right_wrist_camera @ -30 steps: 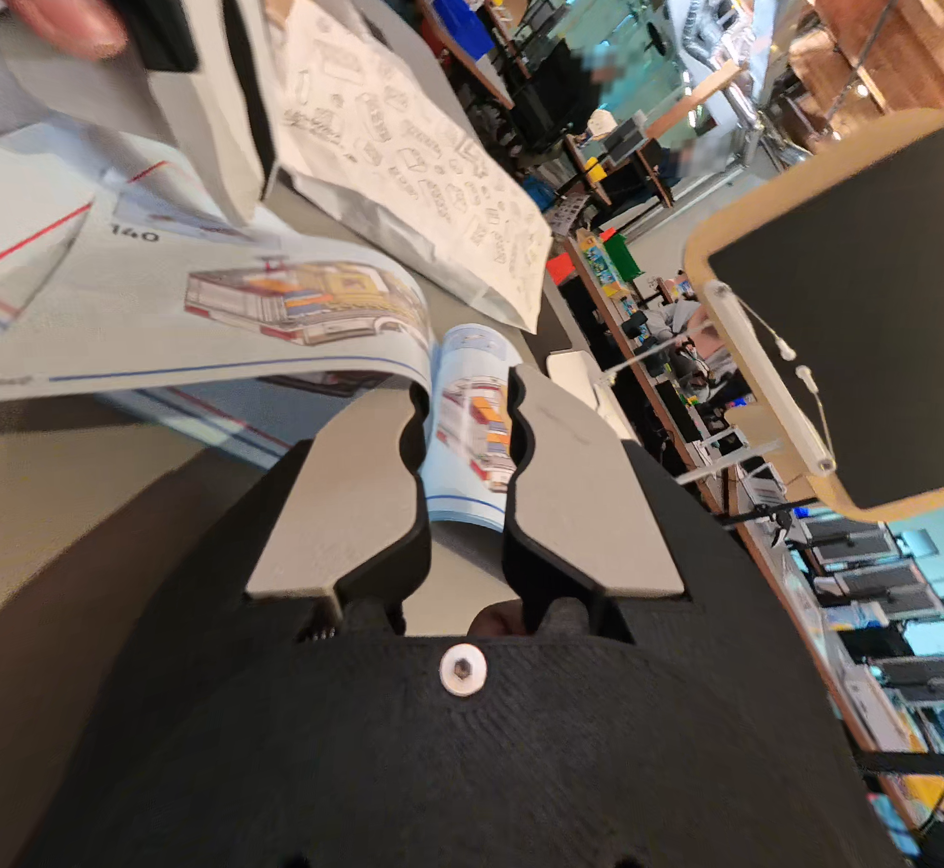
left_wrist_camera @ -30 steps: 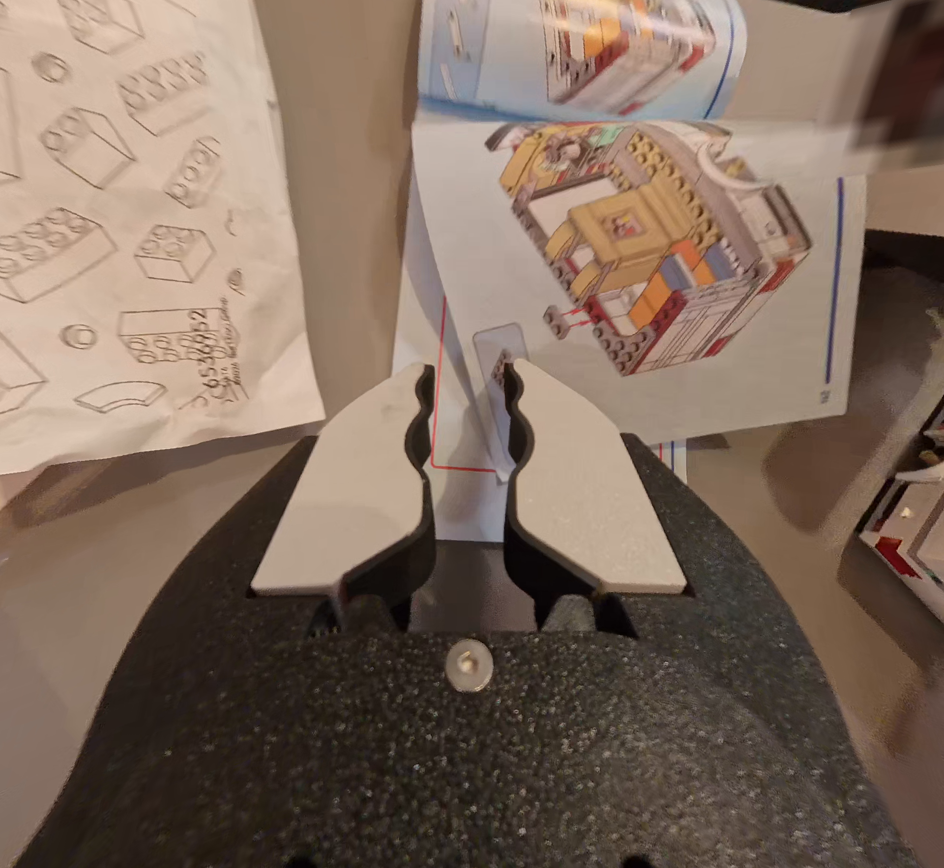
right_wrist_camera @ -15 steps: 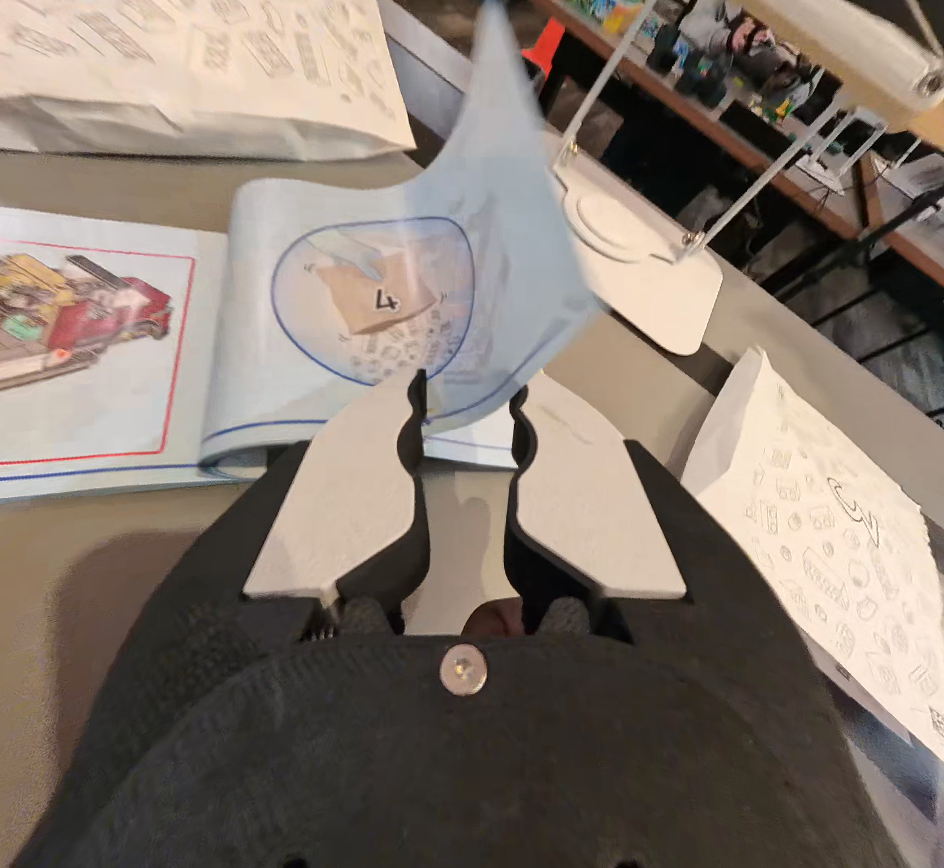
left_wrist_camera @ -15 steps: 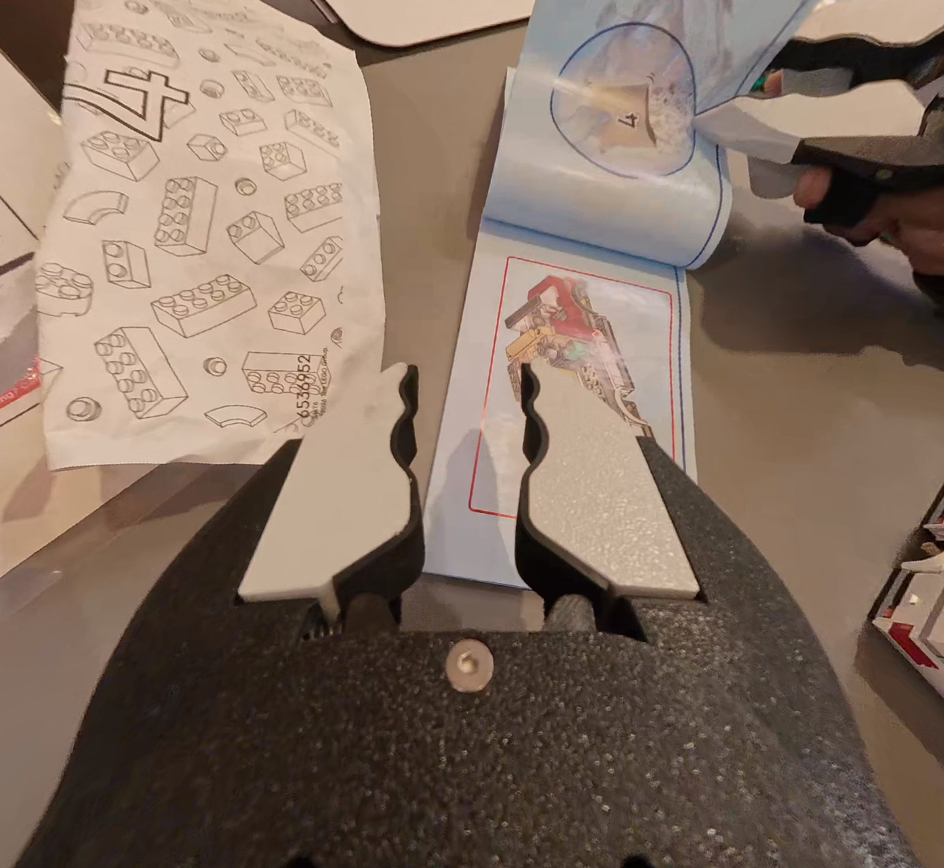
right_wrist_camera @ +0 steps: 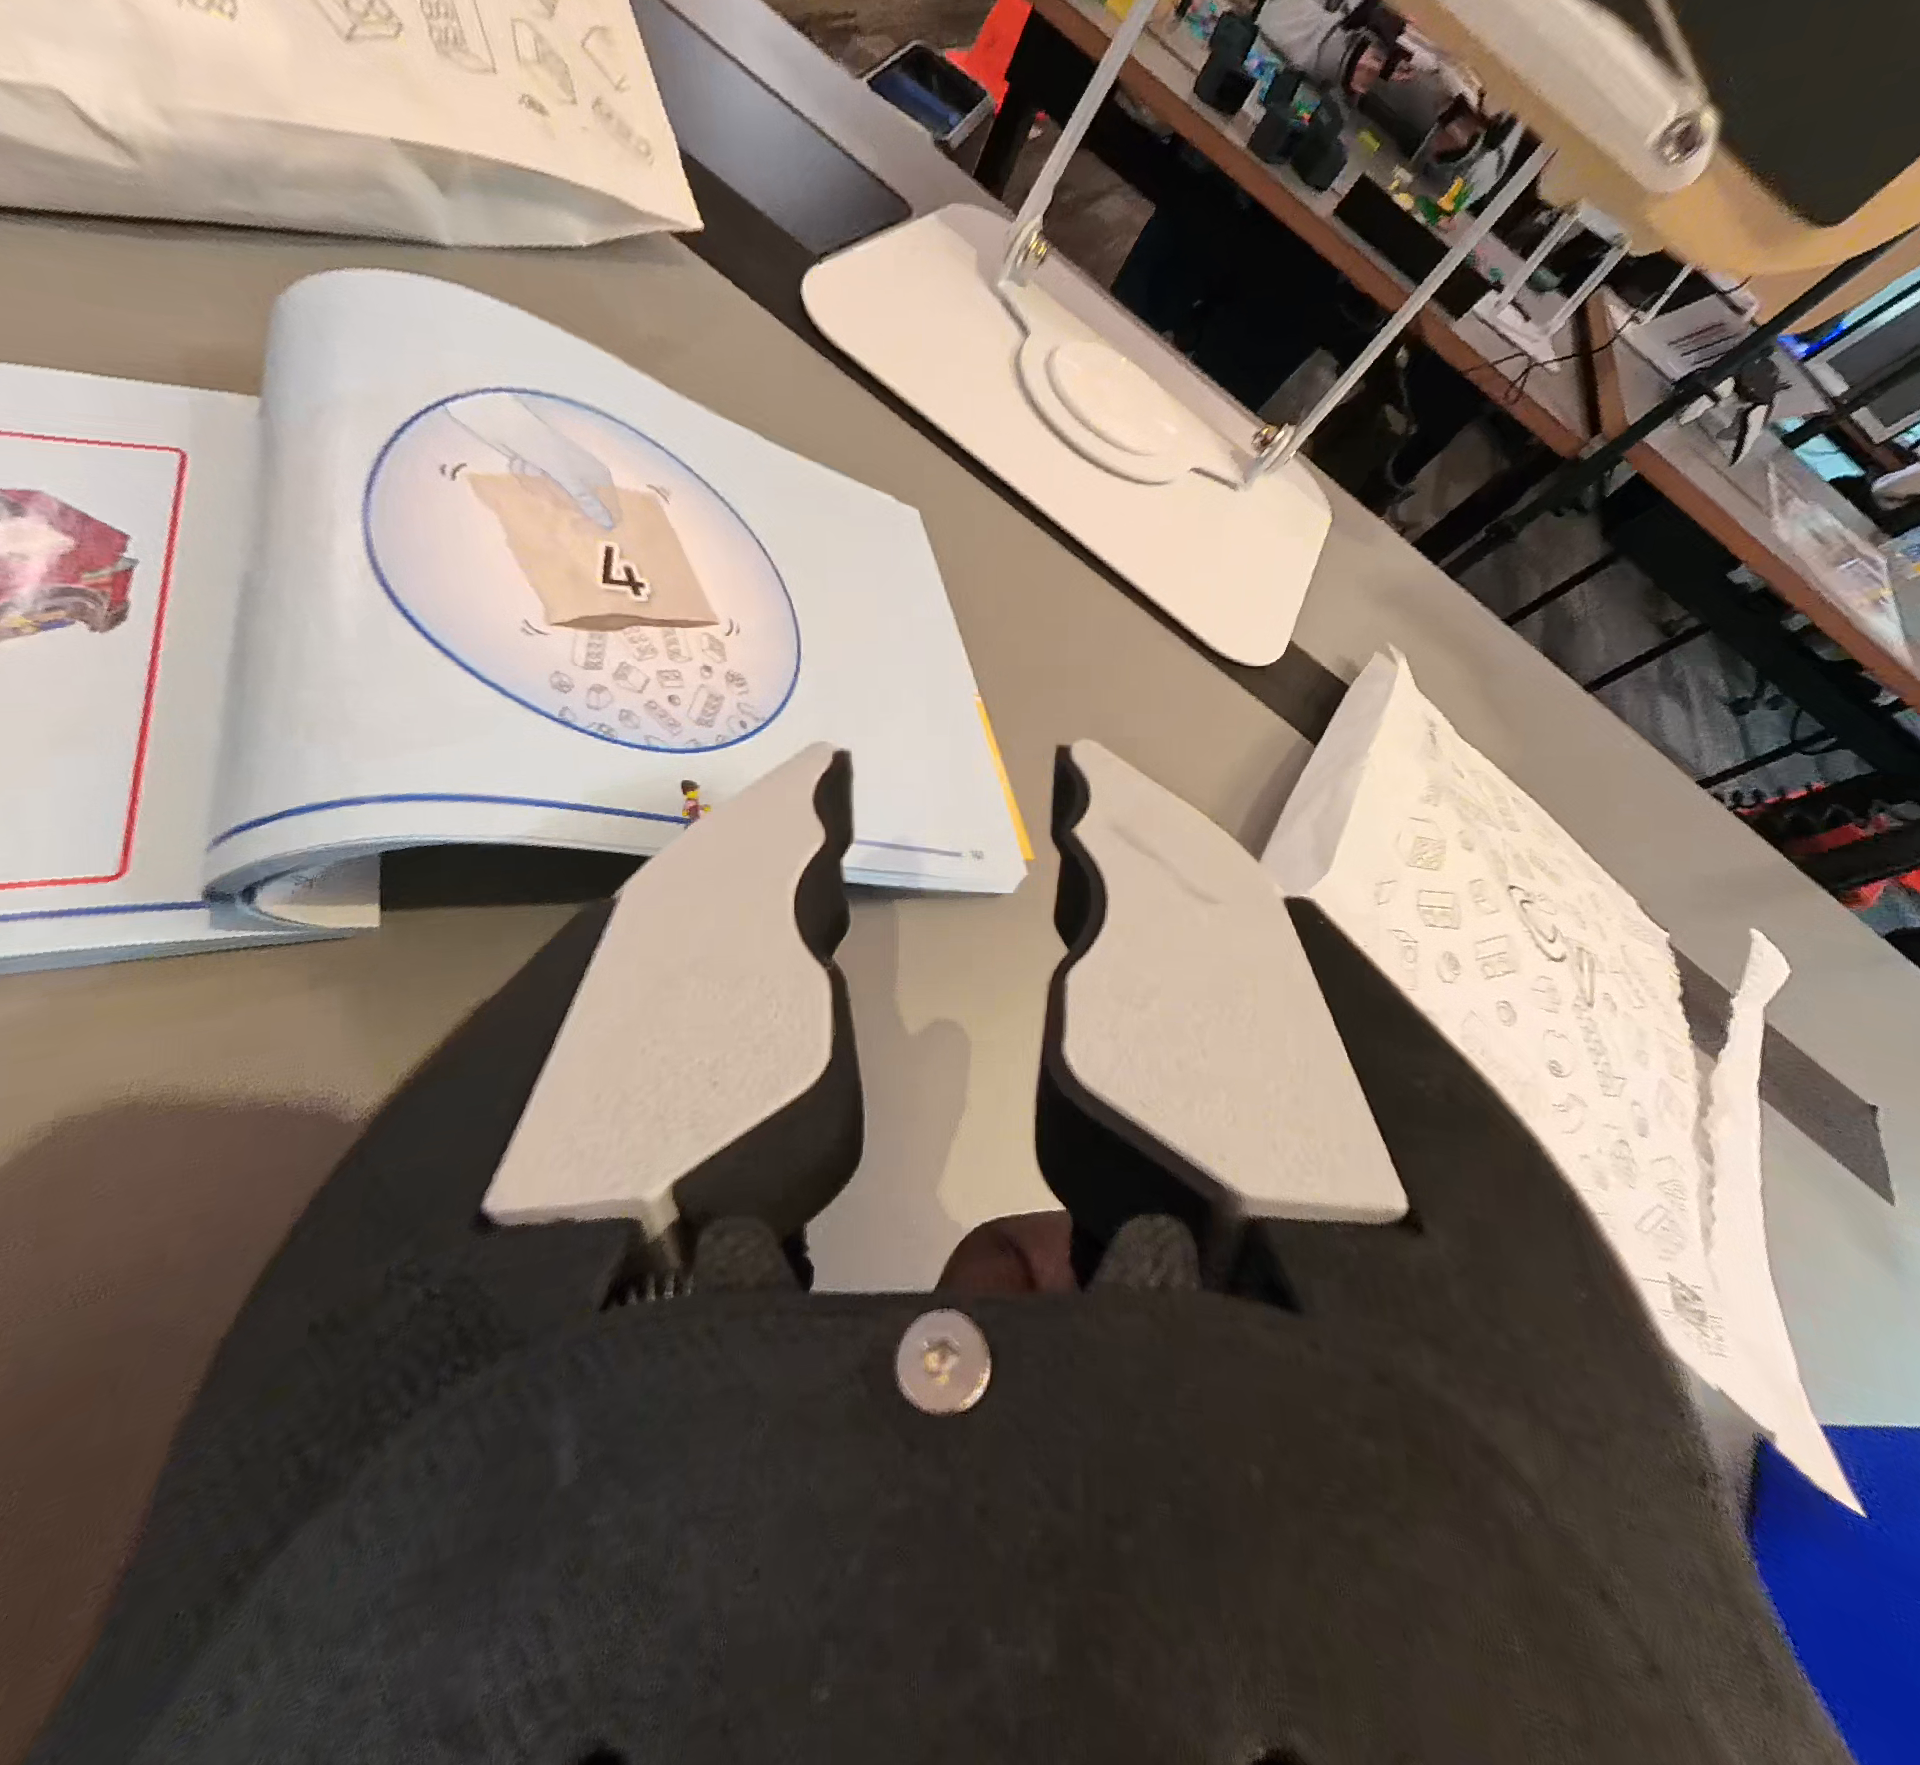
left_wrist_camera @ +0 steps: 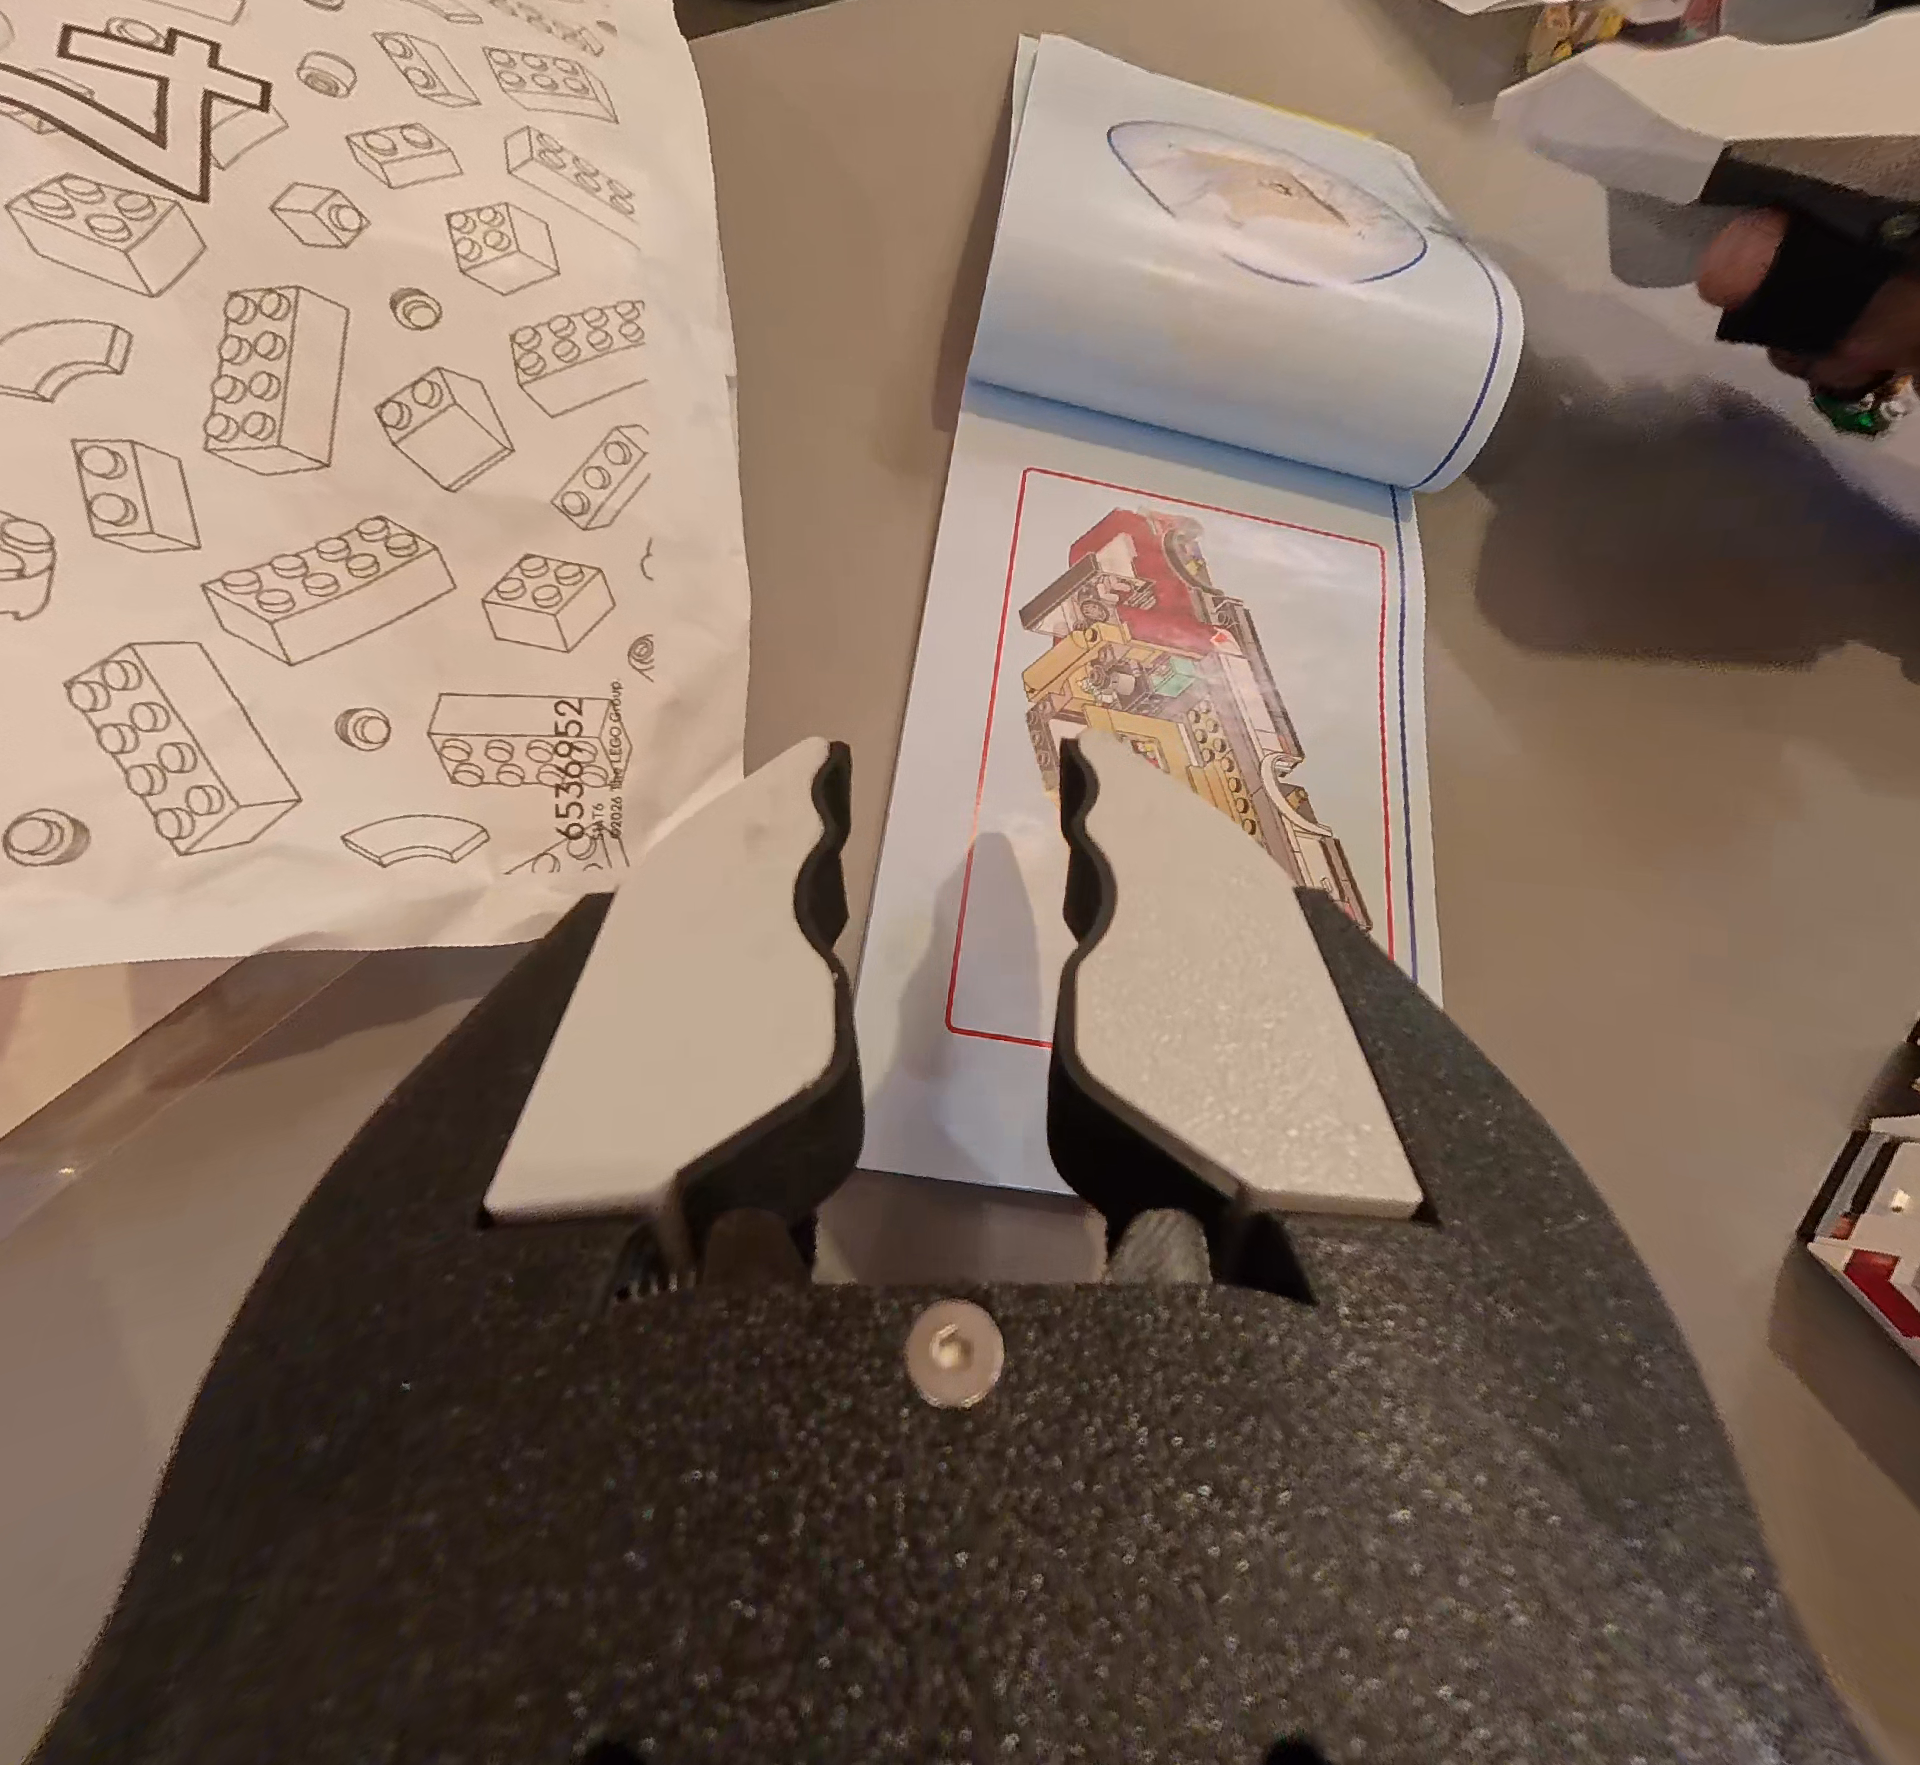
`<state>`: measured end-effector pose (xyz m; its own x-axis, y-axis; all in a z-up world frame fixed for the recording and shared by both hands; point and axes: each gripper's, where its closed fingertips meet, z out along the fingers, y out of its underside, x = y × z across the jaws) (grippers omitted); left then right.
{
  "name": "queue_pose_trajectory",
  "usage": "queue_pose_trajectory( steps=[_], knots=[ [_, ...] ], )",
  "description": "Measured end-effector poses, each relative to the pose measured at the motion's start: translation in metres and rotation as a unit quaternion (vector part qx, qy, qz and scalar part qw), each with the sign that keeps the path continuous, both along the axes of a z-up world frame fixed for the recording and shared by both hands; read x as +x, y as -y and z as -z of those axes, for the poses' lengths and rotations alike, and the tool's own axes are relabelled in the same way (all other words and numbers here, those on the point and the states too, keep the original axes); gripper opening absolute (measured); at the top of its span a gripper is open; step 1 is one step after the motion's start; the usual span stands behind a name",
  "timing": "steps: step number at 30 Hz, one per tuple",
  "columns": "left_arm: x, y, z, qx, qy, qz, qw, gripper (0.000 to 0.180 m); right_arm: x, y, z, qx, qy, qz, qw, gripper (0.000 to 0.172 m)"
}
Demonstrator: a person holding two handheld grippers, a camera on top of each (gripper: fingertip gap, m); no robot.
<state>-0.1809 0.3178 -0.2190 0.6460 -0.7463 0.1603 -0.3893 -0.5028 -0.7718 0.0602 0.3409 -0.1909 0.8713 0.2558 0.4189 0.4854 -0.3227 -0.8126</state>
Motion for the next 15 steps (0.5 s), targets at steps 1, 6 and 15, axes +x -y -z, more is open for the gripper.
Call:
queue_pose_trajectory(
  steps=[1, 6, 15],
  knots=[
    [0.0, 0.0, 0.0, 0.0, -0.001, 0.001, 1.0, 0.039, -0.001, 0.001, -0.004, 0.011, 0.001, -0.002, 1.0, 0.037],
    [0.0, 0.0, 0.001, 0.0, -0.002, 0.003, 1.0, 0.04, -0.042, 0.026, -0.021, 0.063, -0.014, -0.096, 0.993, 0.035],
    [-0.005, 0.001, 0.005, -0.009, -0.015, 0.004, 1.0, 0.041, -0.122, 0.081, 0.001, 0.004, -0.064, -0.28, 0.958, 0.036]
  ],
)
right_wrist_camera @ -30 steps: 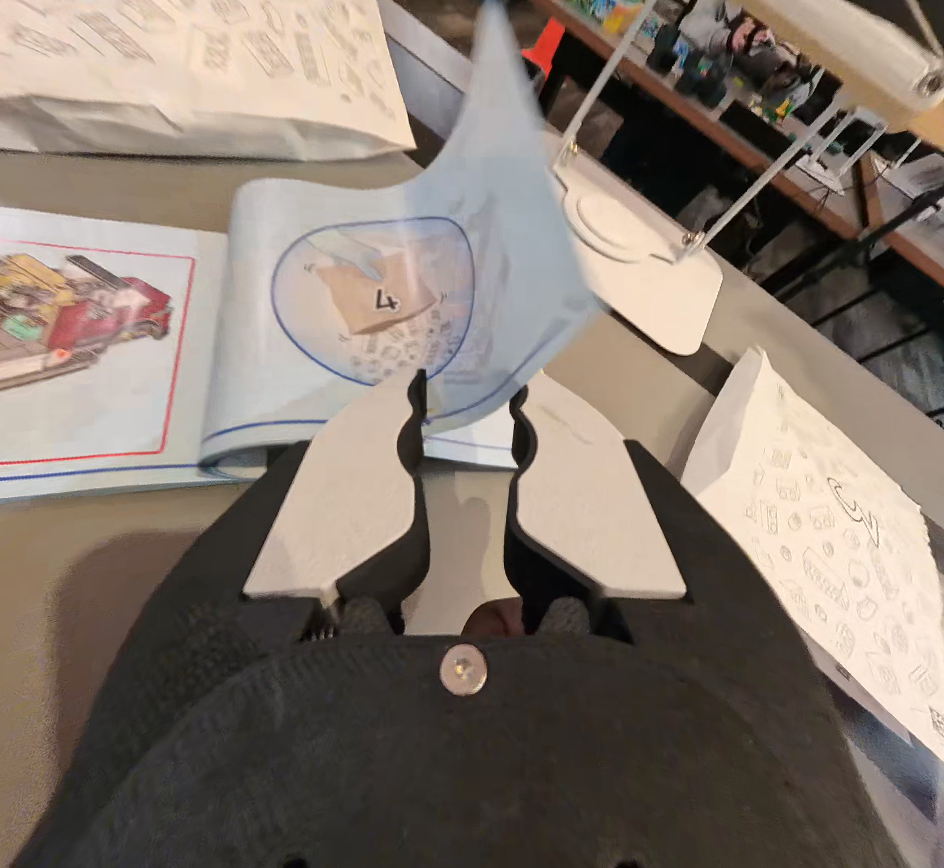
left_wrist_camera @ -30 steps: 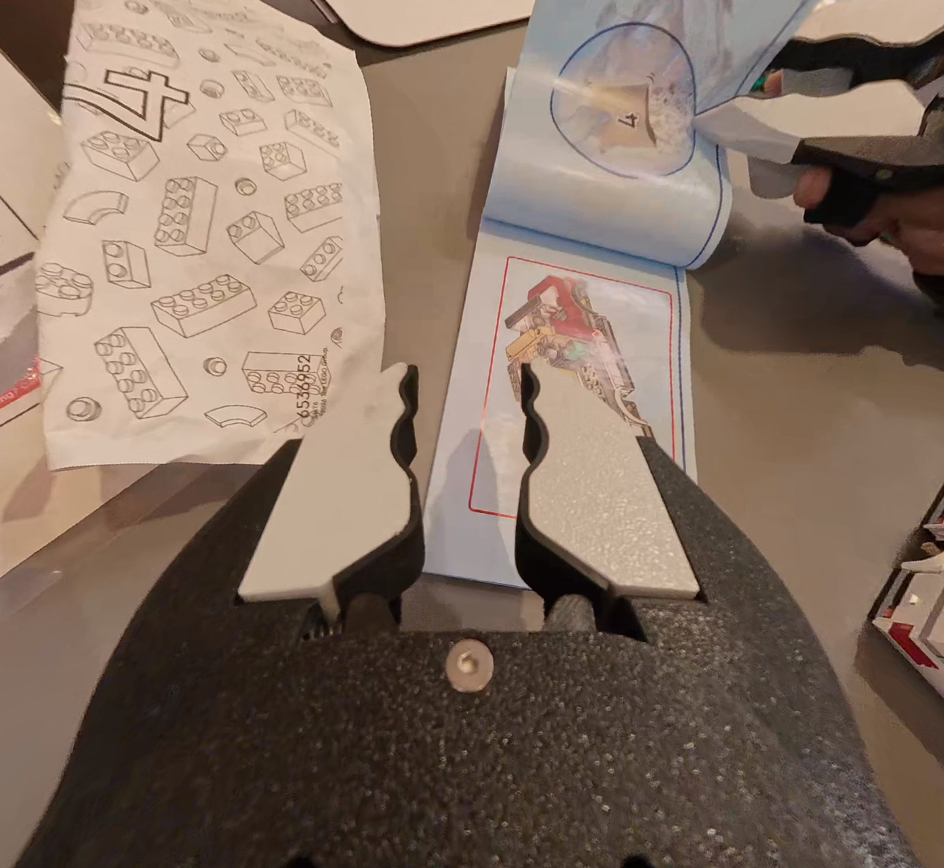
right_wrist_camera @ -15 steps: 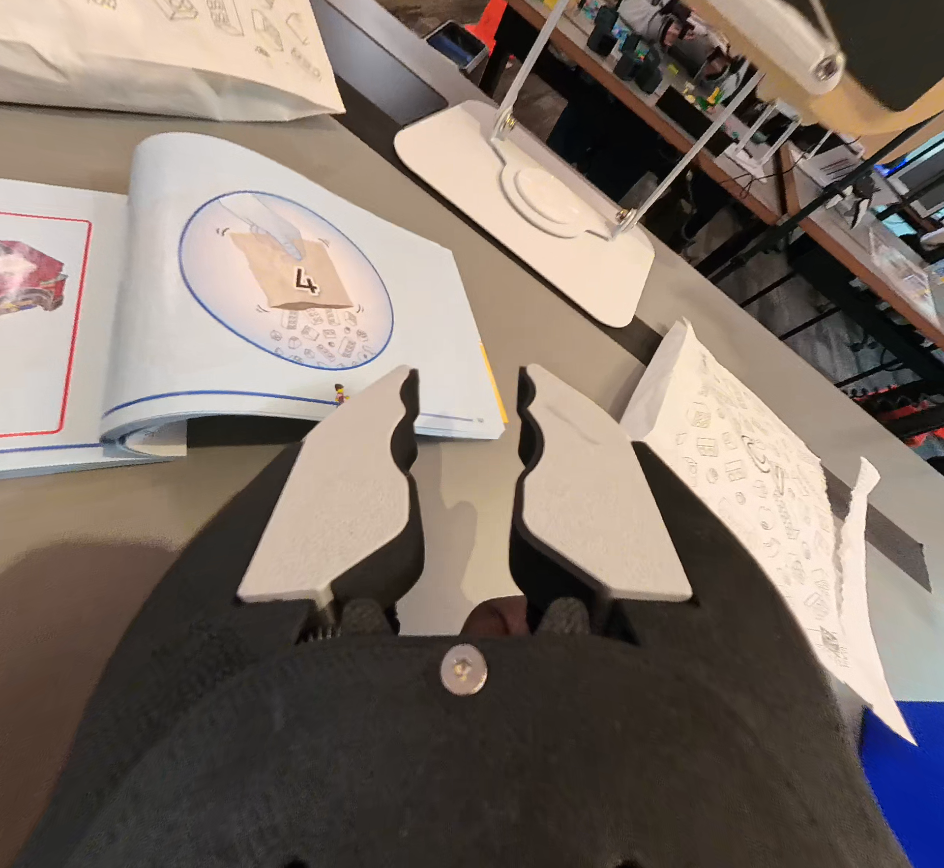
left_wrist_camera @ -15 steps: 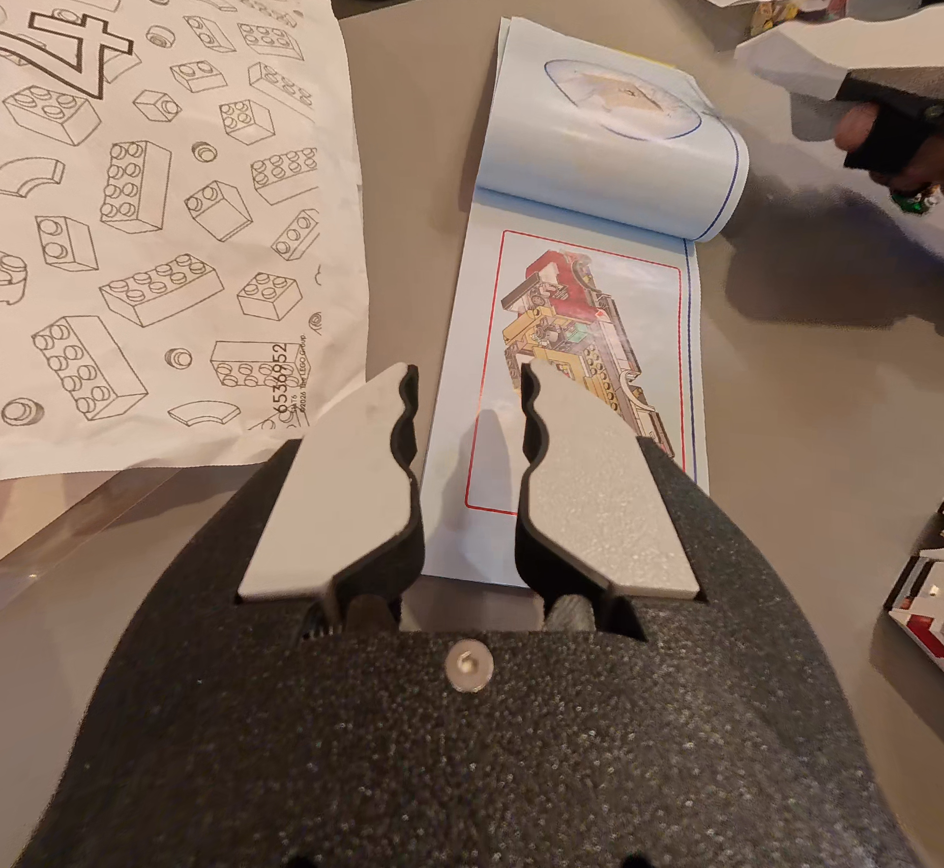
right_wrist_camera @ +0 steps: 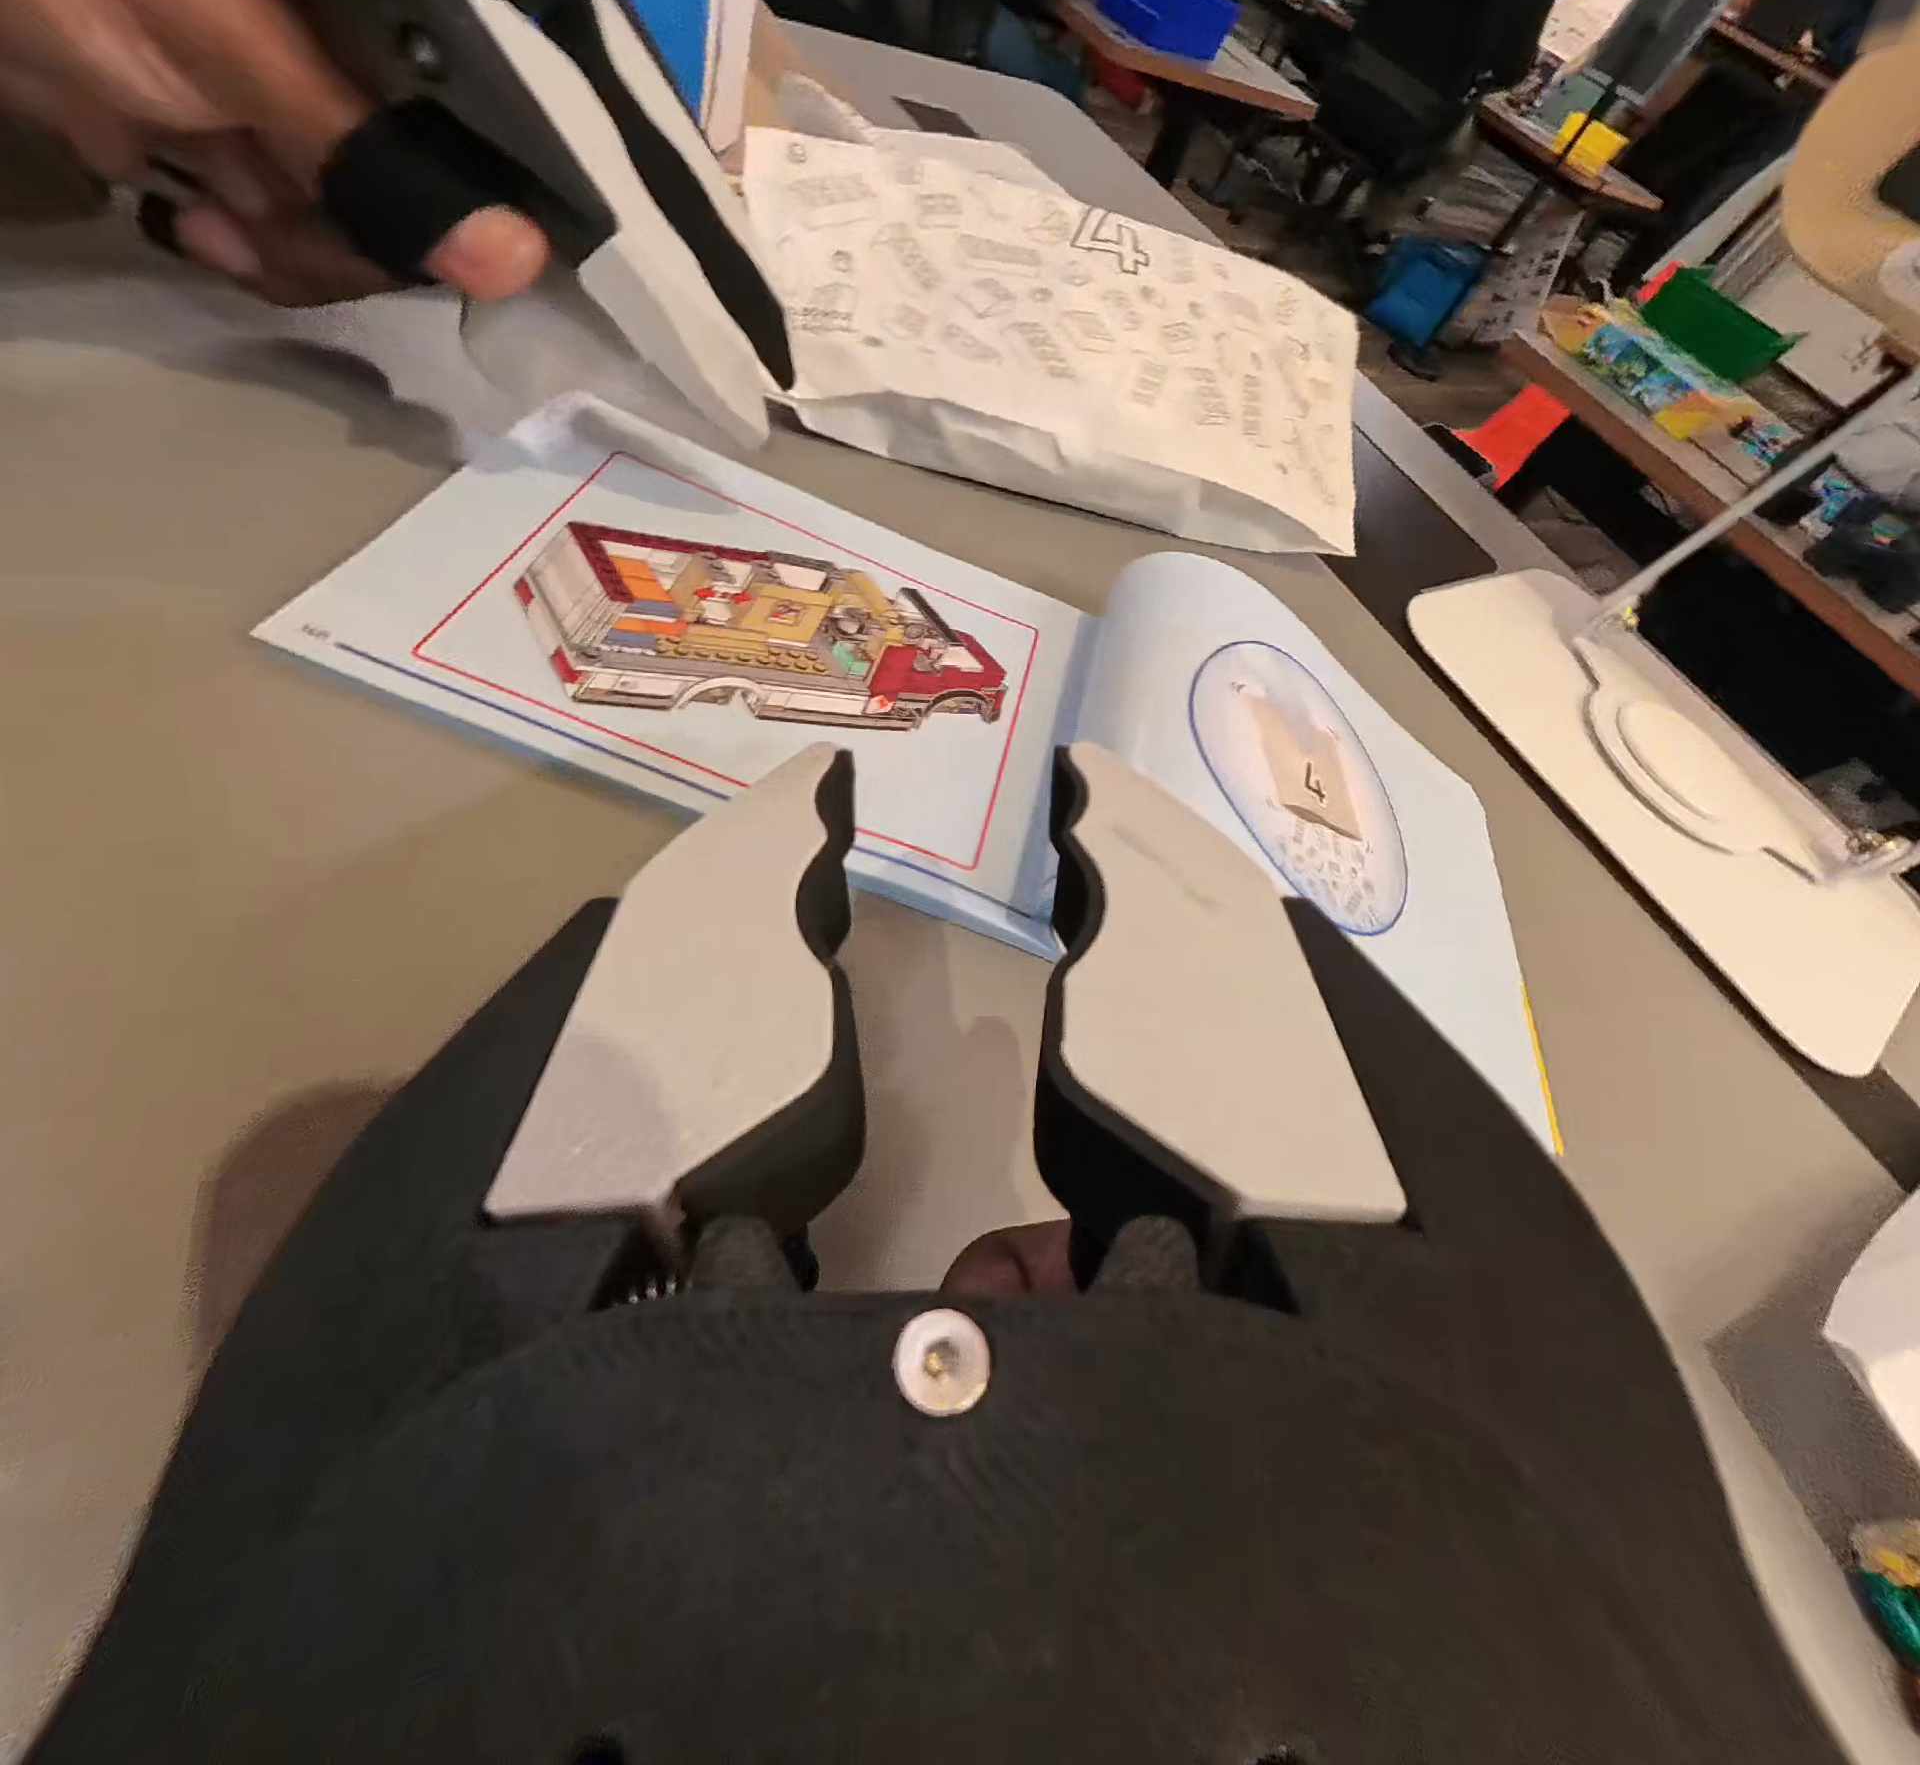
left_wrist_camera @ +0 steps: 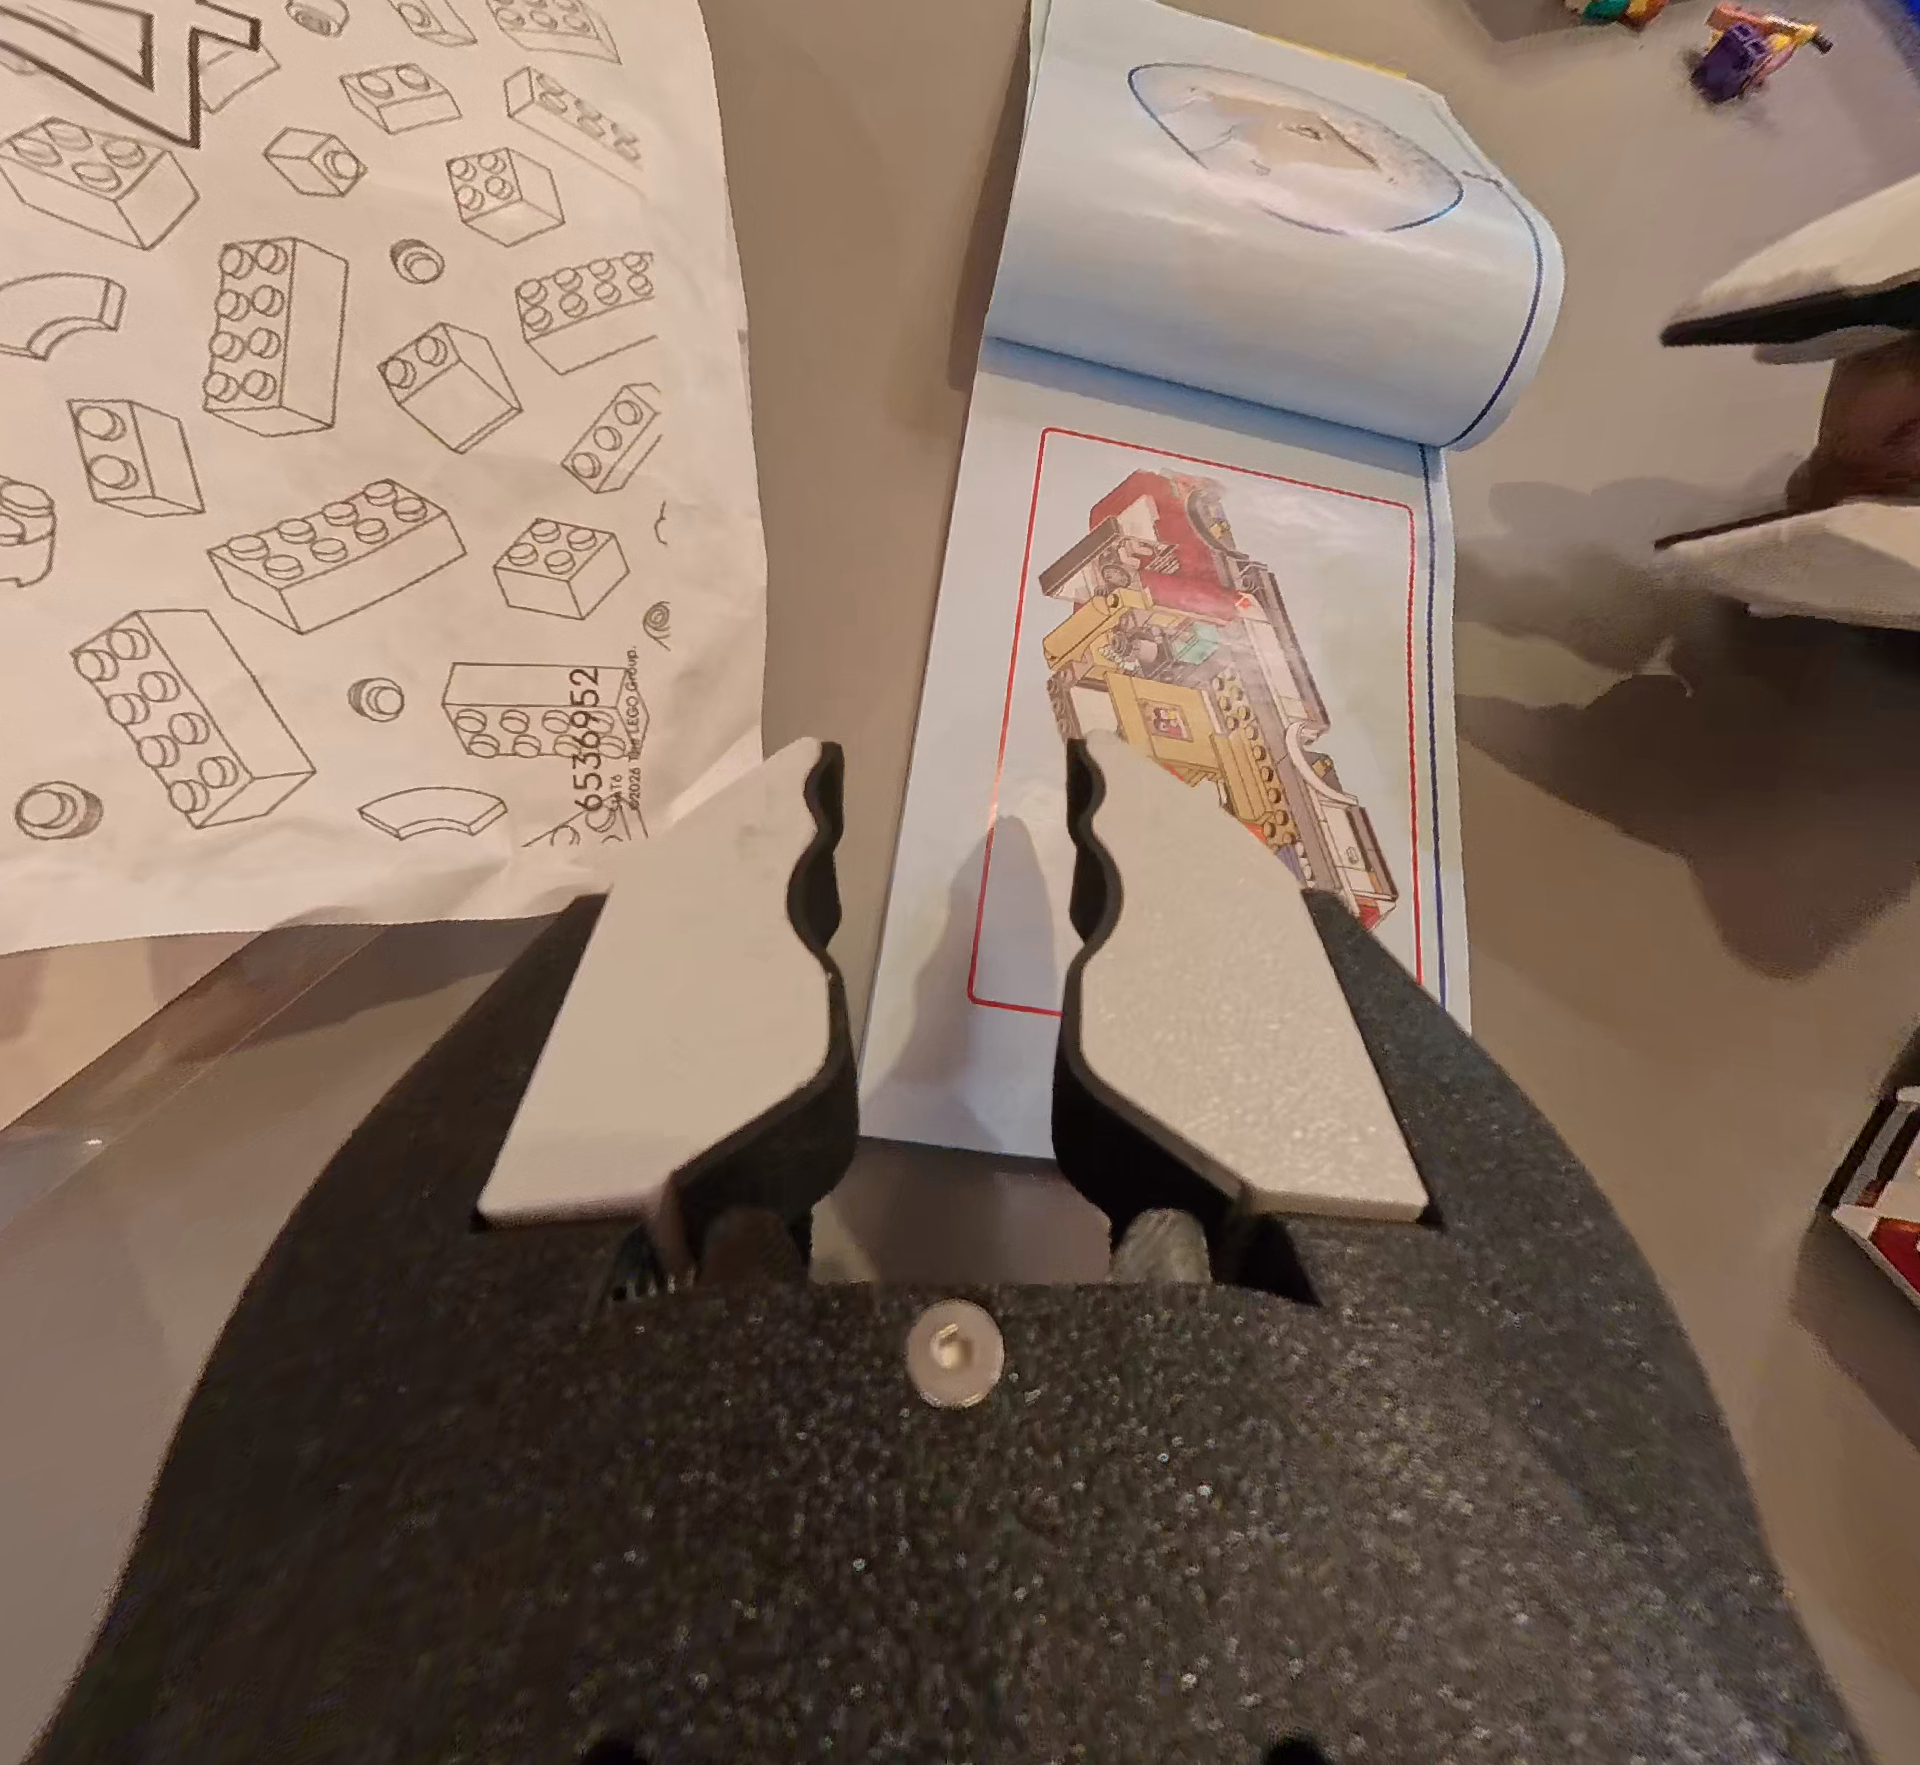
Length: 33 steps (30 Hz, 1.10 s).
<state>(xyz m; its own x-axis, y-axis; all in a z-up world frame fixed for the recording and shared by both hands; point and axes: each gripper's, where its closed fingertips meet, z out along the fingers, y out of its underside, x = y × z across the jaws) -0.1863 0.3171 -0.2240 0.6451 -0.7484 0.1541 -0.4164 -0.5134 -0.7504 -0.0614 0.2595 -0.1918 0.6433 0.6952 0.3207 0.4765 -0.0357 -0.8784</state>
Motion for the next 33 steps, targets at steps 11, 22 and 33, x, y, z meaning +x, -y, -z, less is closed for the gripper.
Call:
queue_pose_trajectory(
  steps=[11, 22, 33],
  knots=[
    [-0.007, 0.02, 0.012, -0.023, -0.062, 0.064, 0.996, 0.06, -0.009, 0.005, 0.017, -0.038, 0.039, -0.036, 0.998, 0.044],
    [-0.004, 0.022, 0.009, -0.01, -0.063, 0.081, 0.995, 0.063, -0.01, 0.004, 0.021, -0.051, 0.045, -0.036, 0.997, 0.044],
    [0.003, 0.02, 0.005, 0.03, -0.062, 0.094, 0.993, 0.064, -0.01, 0.004, 0.022, -0.055, 0.047, -0.038, 0.997, 0.044]
  ],
)
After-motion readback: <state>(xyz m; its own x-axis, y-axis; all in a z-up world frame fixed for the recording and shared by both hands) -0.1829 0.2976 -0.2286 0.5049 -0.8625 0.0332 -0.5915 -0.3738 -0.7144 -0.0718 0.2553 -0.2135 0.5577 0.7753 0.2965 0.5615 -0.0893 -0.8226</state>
